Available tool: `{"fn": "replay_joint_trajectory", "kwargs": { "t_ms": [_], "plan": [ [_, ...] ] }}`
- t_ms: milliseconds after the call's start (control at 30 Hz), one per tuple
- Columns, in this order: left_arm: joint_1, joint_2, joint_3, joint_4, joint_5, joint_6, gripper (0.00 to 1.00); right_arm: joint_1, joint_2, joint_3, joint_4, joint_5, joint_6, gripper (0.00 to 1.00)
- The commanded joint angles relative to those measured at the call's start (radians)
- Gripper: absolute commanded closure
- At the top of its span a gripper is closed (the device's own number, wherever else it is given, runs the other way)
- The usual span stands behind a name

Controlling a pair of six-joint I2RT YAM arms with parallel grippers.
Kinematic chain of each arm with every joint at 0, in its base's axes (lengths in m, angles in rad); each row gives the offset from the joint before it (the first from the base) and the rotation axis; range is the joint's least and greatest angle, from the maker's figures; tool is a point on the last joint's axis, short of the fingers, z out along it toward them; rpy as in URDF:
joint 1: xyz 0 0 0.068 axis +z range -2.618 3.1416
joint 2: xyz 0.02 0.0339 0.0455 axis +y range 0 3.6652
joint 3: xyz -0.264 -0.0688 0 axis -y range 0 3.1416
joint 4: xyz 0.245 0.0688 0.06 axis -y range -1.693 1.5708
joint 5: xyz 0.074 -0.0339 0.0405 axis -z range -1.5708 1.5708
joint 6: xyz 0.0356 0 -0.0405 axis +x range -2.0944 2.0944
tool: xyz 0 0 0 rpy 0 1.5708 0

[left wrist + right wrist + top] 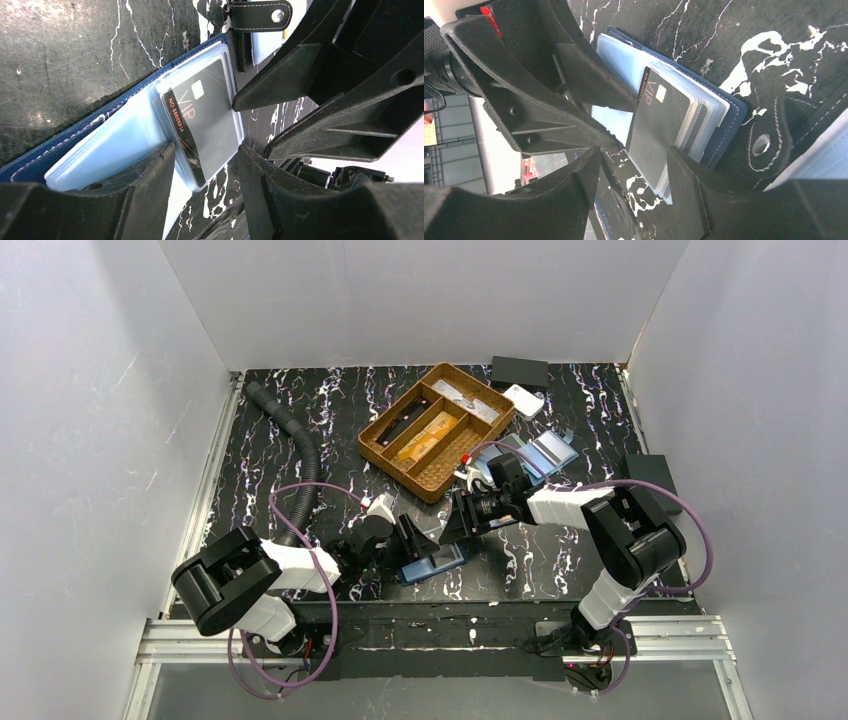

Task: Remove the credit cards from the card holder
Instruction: Remove the credit card from the card holder.

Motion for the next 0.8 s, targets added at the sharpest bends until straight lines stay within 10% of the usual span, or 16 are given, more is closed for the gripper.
{"fn": "replay_joint_trajectory", "kwargs": {
  "t_ms": [0, 767],
  "plan": [
    [-0.004, -0.008, -0.034, -0.069, -0.024, 0.017, 0.52, -0.004, 0.029, 0.031, -0.006, -0.007, -0.001, 0.4],
    [-0.002, 0.09, -0.098, 0.139, -0.007, -0.1, 0.58, -0.004, 0.212, 0.051, 0.0, -0.079, 0.074, 0.56]
  ]
}}
